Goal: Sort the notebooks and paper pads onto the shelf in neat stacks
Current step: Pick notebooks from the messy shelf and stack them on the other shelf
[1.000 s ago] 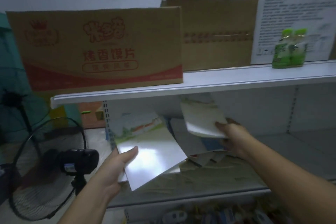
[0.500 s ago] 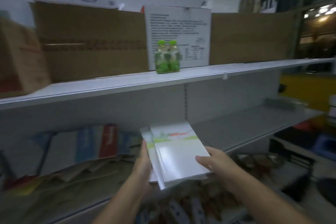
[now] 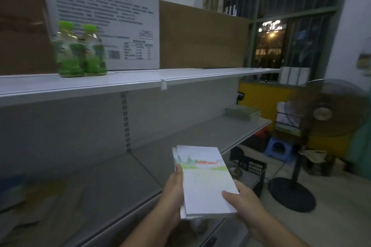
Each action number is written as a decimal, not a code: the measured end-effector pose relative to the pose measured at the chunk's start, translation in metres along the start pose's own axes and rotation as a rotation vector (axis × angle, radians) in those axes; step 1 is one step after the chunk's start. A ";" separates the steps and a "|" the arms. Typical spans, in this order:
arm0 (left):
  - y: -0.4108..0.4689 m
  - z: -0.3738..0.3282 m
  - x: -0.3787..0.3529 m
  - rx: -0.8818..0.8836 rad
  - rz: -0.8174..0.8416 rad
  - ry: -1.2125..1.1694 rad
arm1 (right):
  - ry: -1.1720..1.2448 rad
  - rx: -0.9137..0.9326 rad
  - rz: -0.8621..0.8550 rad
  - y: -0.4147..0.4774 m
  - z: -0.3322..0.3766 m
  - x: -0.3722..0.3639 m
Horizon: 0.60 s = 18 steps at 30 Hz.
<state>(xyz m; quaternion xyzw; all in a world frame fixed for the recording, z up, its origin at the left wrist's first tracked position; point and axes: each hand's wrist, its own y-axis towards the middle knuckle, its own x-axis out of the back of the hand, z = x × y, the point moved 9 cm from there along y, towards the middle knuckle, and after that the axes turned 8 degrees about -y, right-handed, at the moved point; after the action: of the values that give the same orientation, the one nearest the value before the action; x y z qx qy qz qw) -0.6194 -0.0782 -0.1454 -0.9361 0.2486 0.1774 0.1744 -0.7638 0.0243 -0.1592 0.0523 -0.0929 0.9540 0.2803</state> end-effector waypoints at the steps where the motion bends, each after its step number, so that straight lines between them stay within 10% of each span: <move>1: 0.017 0.003 -0.009 -0.016 0.000 0.019 | 0.002 -0.010 -0.024 0.015 -0.002 0.010; 18: 0.235 0.071 -0.193 0.134 0.268 -0.079 | 0.010 -0.065 -0.214 0.193 -0.007 0.205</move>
<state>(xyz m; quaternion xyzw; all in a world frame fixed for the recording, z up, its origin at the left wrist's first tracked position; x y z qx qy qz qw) -0.9174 -0.1627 -0.1824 -0.8731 0.3758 0.2186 0.2208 -1.0407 -0.0263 -0.1639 0.0481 -0.1162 0.9154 0.3824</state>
